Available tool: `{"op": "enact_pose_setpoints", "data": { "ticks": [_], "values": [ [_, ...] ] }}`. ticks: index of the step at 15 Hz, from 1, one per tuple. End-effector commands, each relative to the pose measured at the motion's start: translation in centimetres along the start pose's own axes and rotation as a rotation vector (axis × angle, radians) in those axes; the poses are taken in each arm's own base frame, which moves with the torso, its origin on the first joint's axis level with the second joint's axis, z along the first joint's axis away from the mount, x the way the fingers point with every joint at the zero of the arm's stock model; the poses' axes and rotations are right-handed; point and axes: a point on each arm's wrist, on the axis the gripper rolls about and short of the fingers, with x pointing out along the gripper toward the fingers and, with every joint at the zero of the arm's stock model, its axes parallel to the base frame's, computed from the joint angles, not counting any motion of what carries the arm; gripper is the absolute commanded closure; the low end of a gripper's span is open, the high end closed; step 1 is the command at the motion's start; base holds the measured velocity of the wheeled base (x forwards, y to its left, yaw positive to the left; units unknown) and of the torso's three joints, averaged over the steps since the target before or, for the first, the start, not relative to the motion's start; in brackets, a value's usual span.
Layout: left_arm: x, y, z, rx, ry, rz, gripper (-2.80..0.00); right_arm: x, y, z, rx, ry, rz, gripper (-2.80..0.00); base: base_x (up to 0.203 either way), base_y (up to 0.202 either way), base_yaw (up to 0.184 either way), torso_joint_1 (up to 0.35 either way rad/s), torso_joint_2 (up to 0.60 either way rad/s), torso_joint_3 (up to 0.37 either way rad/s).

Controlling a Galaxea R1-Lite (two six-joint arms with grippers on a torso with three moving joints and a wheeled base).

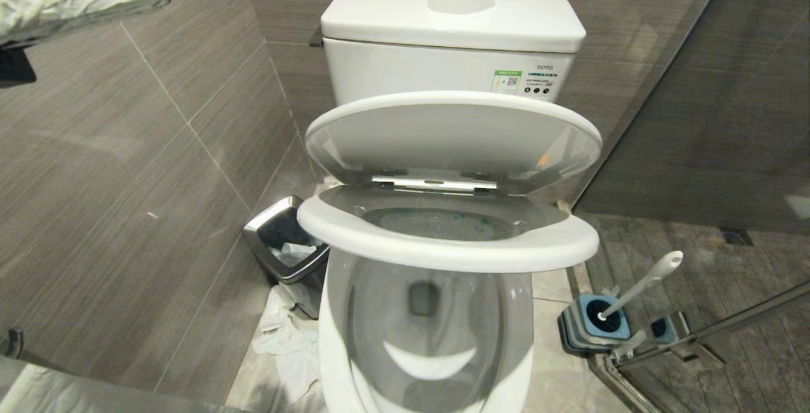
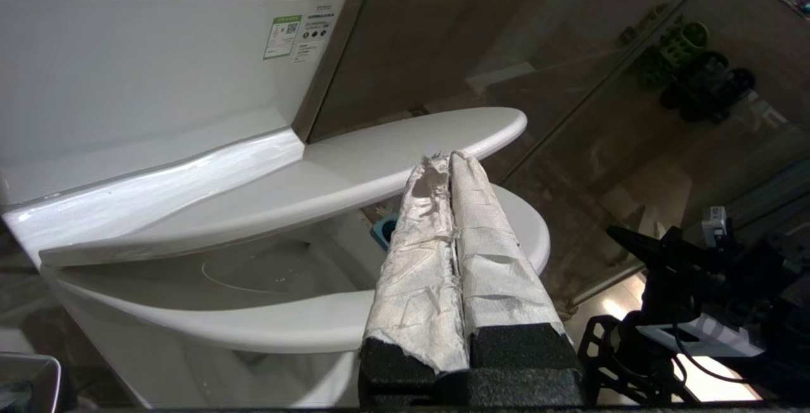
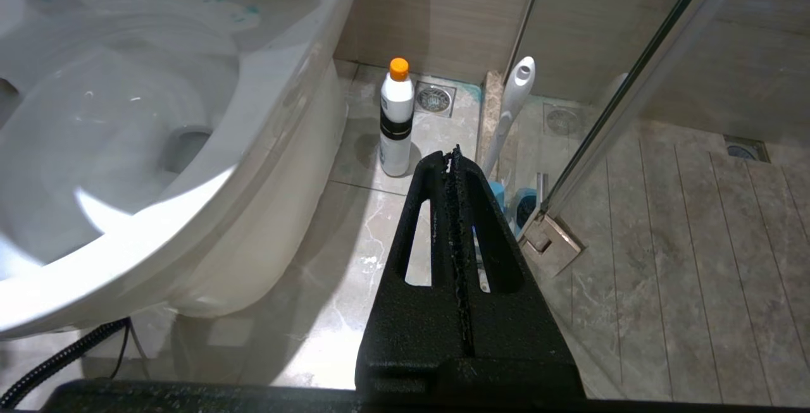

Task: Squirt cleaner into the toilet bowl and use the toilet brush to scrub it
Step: Close the toilet lid

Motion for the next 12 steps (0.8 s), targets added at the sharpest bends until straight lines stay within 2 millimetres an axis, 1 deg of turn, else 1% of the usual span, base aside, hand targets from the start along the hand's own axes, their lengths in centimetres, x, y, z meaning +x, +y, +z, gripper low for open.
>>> {"op": "enact_pose_setpoints", "data": {
  "ticks": [1, 3, 4, 5, 7, 10, 11, 12],
  "values": [
    [0.0, 0.0, -0.1, -0.010, 0.012, 0.000, 0.00, 0.2, 0.0, -0.7, 0.000, 0.025, 0.002, 0.00, 0.000, 0.000, 0.000, 0.000, 0.00, 0.000],
    [0.4, 0.6, 0.3, 0.000, 0.009, 0.013, 0.00, 0.2, 0.0, -0.7, -0.001, 0.025, 0.001, 0.00, 0.000, 0.000, 0.000, 0.000, 0.00, 0.000],
    [0.8, 0.8, 0.8, 0.021, 0.002, 0.023, 0.00, 0.2, 0.0, -0.7, -0.001, 0.025, 0.001, 0.00, 0.000, 0.000, 0.000, 0.000, 0.00, 0.000],
    [1.7, 1.5, 1.0, 0.027, 0.008, 0.047, 0.00, 0.2, 0.0, -0.7, -0.001, 0.025, 0.001, 0.00, 0.000, 0.000, 0.000, 0.000, 0.00, 0.000],
    [4.4, 3.7, 0.9, 0.084, 0.029, 0.156, 0.00, 0.2, 0.0, -0.7, -0.001, 0.025, 0.001, 0.00, 0.000, 0.000, 0.000, 0.000, 0.00, 0.000],
    [8.3, 6.4, 2.6, 0.186, 0.001, 0.275, 0.00, 0.2, 0.0, -0.7, 0.001, 0.025, 0.001, 0.00, 0.000, 0.000, 0.000, 0.000, 0.00, 0.000],
    [9.6, 6.9, 3.0, 0.220, 0.002, 0.294, 0.00, 0.2, 0.0, -0.7, -0.001, 0.025, 0.001, 0.00, 0.000, 0.000, 0.000, 0.000, 0.00, 0.000],
    [10.8, 7.1, 2.7, 0.273, 0.036, 0.306, 0.00, 0.2, 0.0, -0.7, -0.001, 0.024, 0.001, 0.00, 0.000, 0.000, 0.000, 0.000, 0.00, 0.000]
  ]
}}
